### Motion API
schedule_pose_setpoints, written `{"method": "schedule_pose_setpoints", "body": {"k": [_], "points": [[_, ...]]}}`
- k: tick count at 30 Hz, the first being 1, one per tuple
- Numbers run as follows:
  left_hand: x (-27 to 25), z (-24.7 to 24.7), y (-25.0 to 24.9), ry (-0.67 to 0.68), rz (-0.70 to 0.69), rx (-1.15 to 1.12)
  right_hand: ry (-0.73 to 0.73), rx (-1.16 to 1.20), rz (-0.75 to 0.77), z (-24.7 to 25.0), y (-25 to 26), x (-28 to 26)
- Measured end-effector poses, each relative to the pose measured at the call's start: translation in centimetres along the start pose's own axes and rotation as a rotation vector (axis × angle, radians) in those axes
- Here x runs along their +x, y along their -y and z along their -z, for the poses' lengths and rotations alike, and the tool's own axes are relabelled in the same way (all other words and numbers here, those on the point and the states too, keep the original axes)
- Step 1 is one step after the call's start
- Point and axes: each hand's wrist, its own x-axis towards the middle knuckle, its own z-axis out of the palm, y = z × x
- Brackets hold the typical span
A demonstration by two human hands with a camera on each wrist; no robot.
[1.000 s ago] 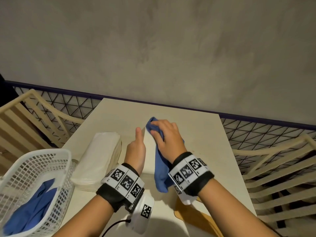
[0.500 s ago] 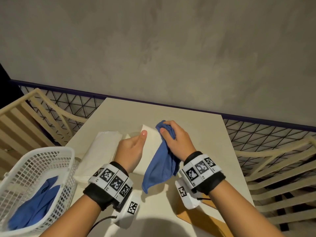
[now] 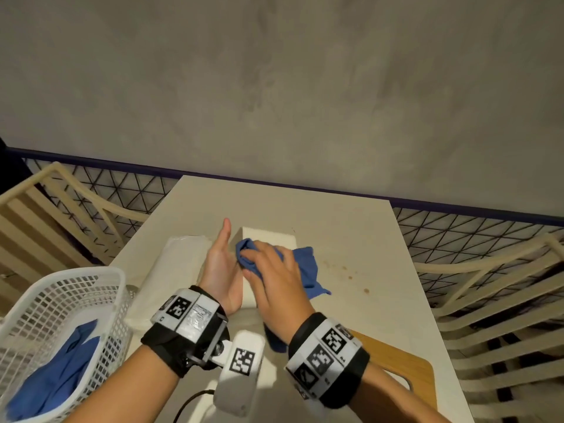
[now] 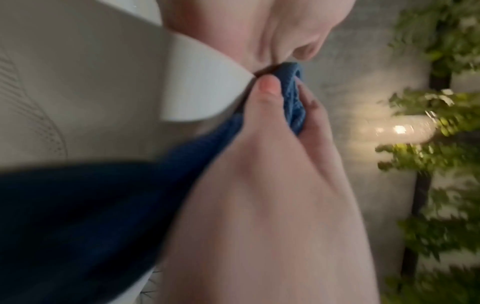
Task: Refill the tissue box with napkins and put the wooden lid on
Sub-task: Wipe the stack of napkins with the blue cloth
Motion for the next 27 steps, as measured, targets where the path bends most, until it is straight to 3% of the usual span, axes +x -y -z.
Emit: {"method": "schedule_pose_setpoints", "body": {"k": [3, 6, 9, 11, 15, 19, 21, 23, 27], "points": [[0.3, 0.8, -0.9, -0.038, 0.014, -0.013, 0.007, -0.066, 0.132, -0.8, -0.3, -0.8], [0.6, 0.9, -1.3, 0.010, -0.009, -0.037, 0.070, -0.071, 0.240, -0.3, -1.4, -0.5], [1.2, 1.2, -0.6, -0.061, -0.029, -0.030, 0.149, -0.016, 0.263, 0.6, -2.2, 0.8], [1.4, 1.2, 0.0, -0.116, -0.024, -0.025, 0.144, 0.009, 0.209, 0.9, -2.8, 1.9], [1.3, 0.1, 1.2, -0.170, -0.077, 0.086, -0.040, 0.037, -0.025, 1.2, -4.6, 4.2], [1.3, 0.4, 1.1, -0.427, -0.123, 0.299, -0.104, 0.481, -0.309, 1.7, -5.1, 5.1], [1.5, 1.3, 0.8, -0.489, -0.129, 0.353, -0.146, 0.665, -0.389, 1.6, -5.1, 5.1], [1.3, 1.9, -0.1, -0.501, -0.157, 0.361, -0.198, 0.759, -0.414, 1.3, -5.3, 5.0], [-1.0, 2.8, -2.2, -0.379, -0.185, 0.299, -0.219, 0.719, -0.432, 0.4, -6.6, 4.3]]}}
